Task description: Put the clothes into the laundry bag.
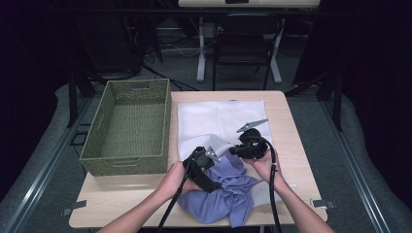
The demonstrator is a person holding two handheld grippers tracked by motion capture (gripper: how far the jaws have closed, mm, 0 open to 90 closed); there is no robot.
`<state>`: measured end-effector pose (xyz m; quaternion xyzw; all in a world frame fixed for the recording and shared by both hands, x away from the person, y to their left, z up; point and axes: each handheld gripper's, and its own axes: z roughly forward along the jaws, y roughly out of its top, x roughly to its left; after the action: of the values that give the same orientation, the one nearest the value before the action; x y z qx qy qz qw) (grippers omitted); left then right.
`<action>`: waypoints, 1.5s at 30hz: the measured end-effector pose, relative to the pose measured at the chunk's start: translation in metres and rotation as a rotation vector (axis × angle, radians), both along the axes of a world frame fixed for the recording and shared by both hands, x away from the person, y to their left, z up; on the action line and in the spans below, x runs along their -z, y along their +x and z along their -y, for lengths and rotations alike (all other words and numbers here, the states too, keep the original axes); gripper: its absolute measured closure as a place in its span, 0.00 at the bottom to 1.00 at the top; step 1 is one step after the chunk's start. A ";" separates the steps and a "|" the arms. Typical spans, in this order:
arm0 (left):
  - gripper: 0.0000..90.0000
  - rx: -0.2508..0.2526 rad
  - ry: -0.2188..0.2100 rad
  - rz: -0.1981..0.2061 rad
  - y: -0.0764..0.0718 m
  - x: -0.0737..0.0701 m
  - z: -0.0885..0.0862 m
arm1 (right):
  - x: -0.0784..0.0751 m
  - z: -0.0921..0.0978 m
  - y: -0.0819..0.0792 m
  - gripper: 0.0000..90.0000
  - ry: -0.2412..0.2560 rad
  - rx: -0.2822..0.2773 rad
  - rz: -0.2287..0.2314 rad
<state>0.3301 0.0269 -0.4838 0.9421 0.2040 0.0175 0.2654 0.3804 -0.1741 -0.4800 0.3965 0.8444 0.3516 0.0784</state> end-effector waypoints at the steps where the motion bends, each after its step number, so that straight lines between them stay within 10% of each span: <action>1: 0.19 0.001 0.003 0.002 -0.001 0.001 0.001 | 0.000 0.000 0.000 0.95 0.001 -0.001 -0.001; 14: 0.35 0.001 0.094 0.000 -0.010 0.035 0.016 | 0.001 -0.003 -0.002 0.95 -0.019 -0.019 -0.008; 27: 0.92 0.010 0.075 0.066 -0.010 0.049 0.022 | 0.001 -0.004 -0.003 0.95 -0.029 -0.037 -0.014; 37: 0.94 -0.047 -0.022 0.136 0.004 0.009 0.022 | -0.016 -0.001 -0.007 0.95 0.028 -0.042 0.008; 42: 0.94 -0.089 0.018 0.104 0.014 0.031 0.026 | -0.013 -0.001 -0.008 0.95 0.021 -0.045 -0.004; 45: 0.91 -0.097 -0.028 0.060 0.017 0.036 0.023 | -0.007 -0.001 -0.007 0.95 0.000 -0.048 -0.012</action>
<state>0.3473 0.0042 -0.5198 0.9263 0.2419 0.0556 0.2835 0.3735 -0.1729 -0.4727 0.3781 0.8541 0.3512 0.0650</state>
